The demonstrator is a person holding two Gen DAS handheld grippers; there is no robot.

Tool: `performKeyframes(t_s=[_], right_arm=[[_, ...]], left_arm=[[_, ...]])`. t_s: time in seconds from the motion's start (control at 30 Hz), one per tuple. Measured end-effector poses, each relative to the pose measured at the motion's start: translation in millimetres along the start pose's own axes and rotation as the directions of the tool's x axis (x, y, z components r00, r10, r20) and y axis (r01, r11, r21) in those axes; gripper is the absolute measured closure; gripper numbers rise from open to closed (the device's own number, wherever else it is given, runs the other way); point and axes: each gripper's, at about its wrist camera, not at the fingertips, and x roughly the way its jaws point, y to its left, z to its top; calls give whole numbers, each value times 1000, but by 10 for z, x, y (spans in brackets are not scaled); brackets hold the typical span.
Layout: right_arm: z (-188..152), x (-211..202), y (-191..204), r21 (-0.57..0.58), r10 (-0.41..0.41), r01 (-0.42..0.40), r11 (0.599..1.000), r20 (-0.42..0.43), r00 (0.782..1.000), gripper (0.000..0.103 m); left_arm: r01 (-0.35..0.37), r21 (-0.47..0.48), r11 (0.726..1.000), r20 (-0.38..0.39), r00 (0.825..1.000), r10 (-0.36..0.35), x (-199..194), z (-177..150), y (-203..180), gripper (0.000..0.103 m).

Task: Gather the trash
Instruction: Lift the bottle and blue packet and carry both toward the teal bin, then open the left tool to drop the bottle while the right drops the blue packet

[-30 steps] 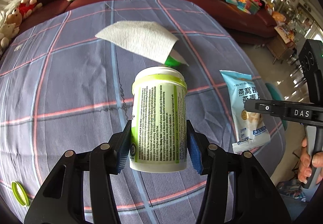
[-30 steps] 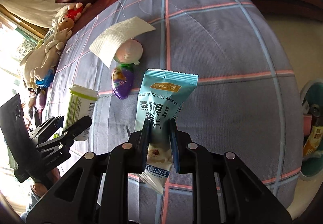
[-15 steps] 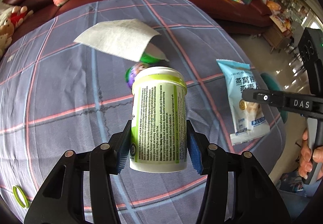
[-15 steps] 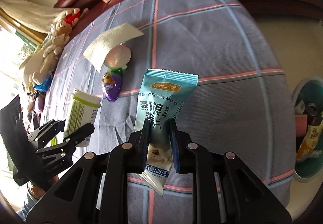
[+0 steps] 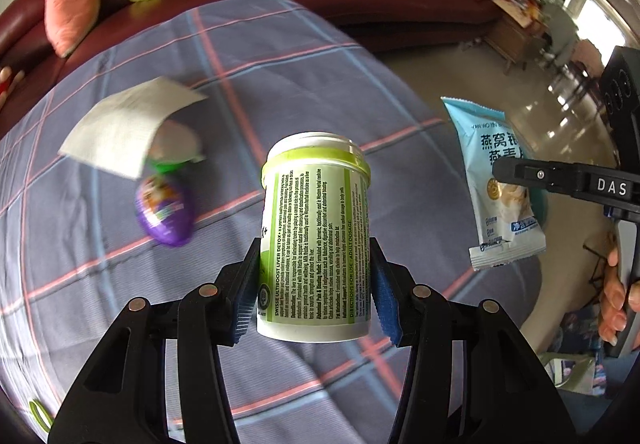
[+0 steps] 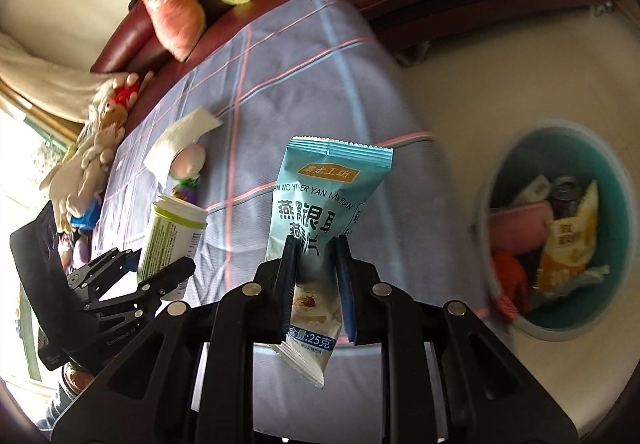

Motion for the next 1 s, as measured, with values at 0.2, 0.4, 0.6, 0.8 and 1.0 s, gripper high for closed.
performKeyframes(t_s=[0.2, 0.4, 0.6, 0.8, 1.0], right_arm=[[-59, -384, -513, 58, -53, 49, 997, 53, 997, 84], [-112, -861, -1144, 163, -148, 129, 978, 110, 983, 84], [-153, -1192, -1564, 242, -218, 182, 953, 134, 967, 83], [-132, -1271, -1823, 297, -244, 197, 935, 130, 961, 83], [-114, -1237, -1957, 320, -258, 211, 924, 112, 960, 83]], left_arm=[[38, 90, 995, 7, 999, -39, 86, 215, -516, 52], [124, 193, 973, -3, 992, -126, 283, 472, -1185, 52], [209, 278, 937, -46, 978, -205, 562, 684, -1782, 52], [262, 338, 904, -107, 965, -240, 890, 785, -2197, 52], [289, 349, 891, -138, 957, -256, 1109, 829, -2320, 52]])
